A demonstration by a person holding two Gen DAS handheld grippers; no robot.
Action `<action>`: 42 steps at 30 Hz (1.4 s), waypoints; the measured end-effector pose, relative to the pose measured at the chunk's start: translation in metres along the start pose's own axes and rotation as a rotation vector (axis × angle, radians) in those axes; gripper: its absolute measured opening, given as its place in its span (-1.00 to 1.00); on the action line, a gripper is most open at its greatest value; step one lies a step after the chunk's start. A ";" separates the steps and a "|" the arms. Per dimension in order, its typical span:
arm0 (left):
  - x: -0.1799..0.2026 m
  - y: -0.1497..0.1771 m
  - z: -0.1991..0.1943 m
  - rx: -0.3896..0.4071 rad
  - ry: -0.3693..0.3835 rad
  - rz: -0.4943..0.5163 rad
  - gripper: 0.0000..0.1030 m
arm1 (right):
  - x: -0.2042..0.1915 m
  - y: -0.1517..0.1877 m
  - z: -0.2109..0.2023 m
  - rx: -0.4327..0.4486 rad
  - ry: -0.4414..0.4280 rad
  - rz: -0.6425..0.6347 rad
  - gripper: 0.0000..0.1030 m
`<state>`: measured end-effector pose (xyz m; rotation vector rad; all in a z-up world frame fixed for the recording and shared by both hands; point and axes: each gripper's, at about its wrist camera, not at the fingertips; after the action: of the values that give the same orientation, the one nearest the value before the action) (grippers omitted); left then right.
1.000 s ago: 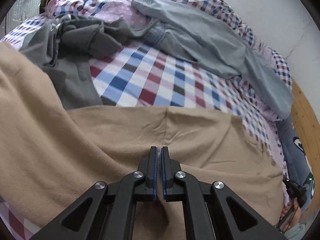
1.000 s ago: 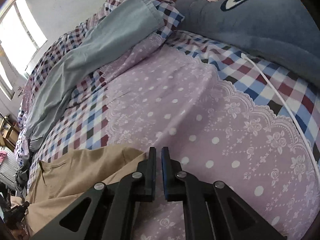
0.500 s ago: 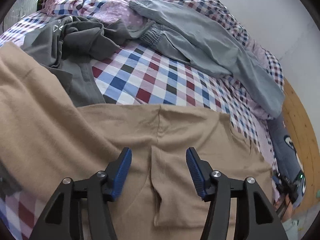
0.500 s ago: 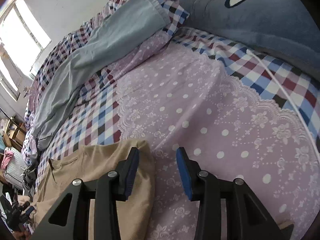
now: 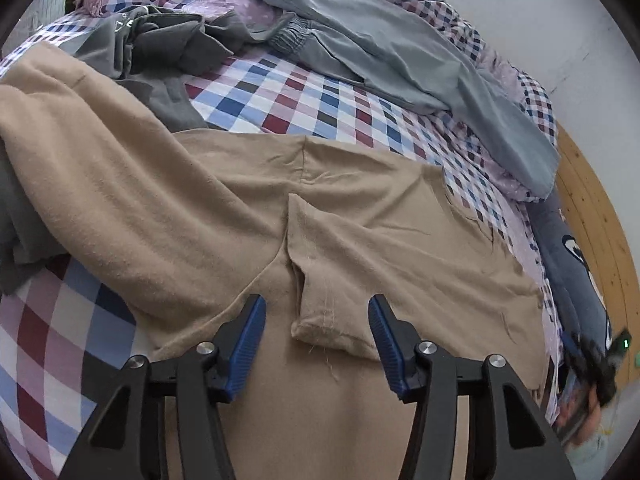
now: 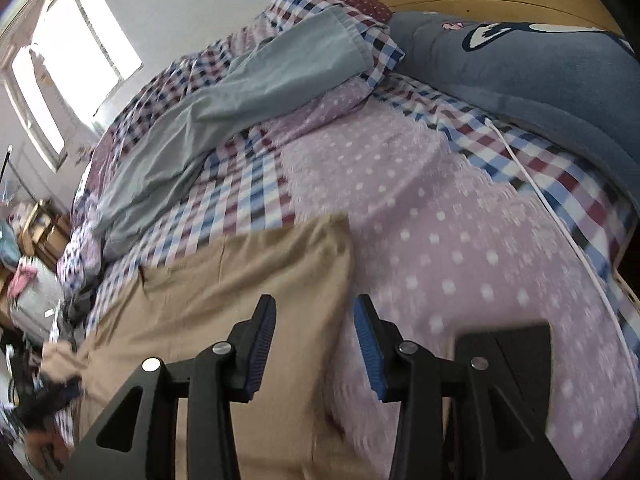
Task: Fold clothes
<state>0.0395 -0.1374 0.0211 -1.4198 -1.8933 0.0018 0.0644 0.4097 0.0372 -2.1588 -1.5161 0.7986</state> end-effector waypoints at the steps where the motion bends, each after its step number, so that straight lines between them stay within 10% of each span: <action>1: 0.001 -0.001 0.001 -0.002 0.003 -0.002 0.03 | 0.002 0.009 -0.005 -0.016 0.000 -0.013 -0.14; 4: -0.003 -0.002 0.005 -0.009 -0.004 -0.020 -0.56 | 0.006 0.031 -0.014 -0.056 0.011 -0.040 -0.14; 9: -0.010 -0.003 0.004 -0.011 0.012 -0.054 -0.80 | -0.003 0.061 -0.027 -0.071 0.091 -0.194 -0.14; 17: -0.010 -0.003 0.002 -0.007 0.048 -0.074 -0.87 | -0.040 0.089 -0.008 -0.078 0.220 -0.503 -0.22; 20: -0.010 -0.003 0.003 -0.007 0.054 -0.075 -0.88 | -0.039 0.090 0.002 -0.089 0.250 -0.528 -0.58; 23: -0.009 -0.002 0.000 0.000 0.065 -0.084 -0.90 | -0.033 0.085 -0.006 -0.068 0.232 -0.476 -0.87; 32: -0.014 0.007 0.001 -0.021 0.042 -0.115 -0.91 | 0.003 0.073 -0.007 -0.135 0.048 -0.215 -0.85; 42: -0.011 0.008 -0.007 -0.020 0.027 -0.092 -0.52 | 0.025 0.064 -0.042 -0.003 0.130 -0.078 -0.65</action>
<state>0.0508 -0.1467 0.0163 -1.3384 -1.9390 -0.0808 0.1439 0.4114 0.0254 -2.0956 -1.5261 0.6187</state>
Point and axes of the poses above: each gripper's, at about its wrist camera, not at the fingertips, and z roughly the way its jaws point, x to its right, y to its underside, and after that the axes turned 10 degrees about y, right-handed
